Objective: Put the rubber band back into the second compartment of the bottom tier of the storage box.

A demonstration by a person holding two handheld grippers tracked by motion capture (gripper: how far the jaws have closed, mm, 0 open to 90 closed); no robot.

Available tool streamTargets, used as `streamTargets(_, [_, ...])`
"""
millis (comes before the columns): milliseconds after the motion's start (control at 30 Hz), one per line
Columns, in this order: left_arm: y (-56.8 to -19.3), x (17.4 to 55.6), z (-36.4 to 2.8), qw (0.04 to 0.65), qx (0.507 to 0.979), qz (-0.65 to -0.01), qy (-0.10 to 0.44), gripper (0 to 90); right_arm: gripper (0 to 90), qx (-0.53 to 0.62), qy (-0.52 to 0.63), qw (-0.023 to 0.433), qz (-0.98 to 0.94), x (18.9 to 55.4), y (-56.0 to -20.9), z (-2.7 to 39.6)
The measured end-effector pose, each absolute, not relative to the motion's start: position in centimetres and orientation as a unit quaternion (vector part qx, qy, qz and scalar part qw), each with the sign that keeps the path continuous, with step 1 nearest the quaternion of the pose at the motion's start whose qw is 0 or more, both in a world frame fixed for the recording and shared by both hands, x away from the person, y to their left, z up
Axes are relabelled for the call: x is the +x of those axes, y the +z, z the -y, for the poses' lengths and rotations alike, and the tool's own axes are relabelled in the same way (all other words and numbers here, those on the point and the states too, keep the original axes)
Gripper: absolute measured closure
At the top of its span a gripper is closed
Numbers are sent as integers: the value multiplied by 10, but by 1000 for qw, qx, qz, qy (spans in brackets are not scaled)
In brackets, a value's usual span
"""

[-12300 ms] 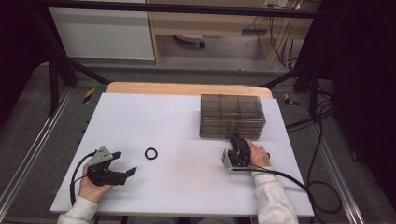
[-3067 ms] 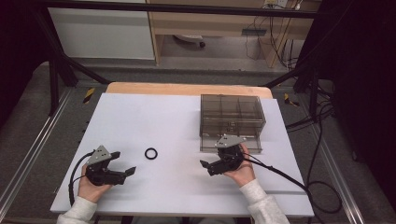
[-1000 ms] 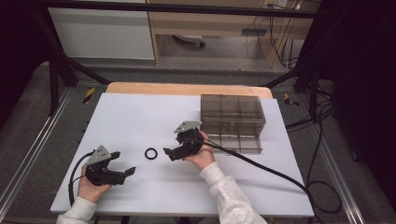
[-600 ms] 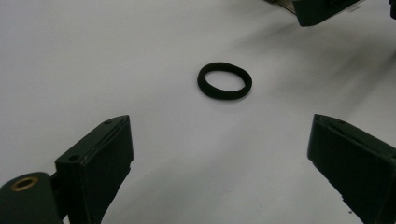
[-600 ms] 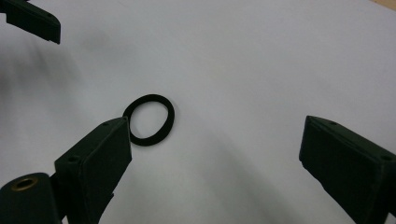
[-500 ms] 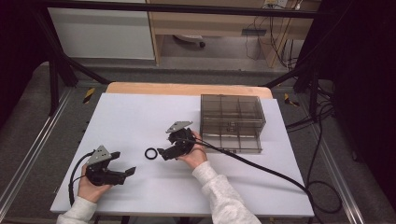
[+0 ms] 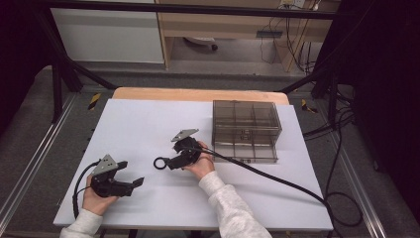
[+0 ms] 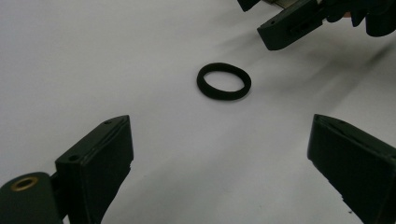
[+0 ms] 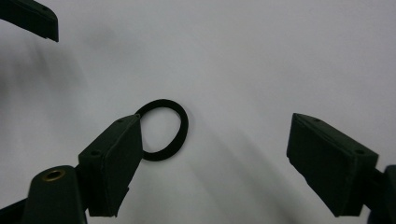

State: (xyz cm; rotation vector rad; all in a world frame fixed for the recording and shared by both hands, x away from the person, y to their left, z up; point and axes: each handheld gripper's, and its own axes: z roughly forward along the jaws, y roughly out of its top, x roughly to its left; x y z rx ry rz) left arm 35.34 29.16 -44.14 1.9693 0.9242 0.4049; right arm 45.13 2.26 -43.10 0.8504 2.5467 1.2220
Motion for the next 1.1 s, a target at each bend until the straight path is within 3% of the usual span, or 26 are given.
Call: streamTargets(1100, [-442,353,-291,448,796,-373,162,68,480,278,399,76,-871,453,-444,-42])
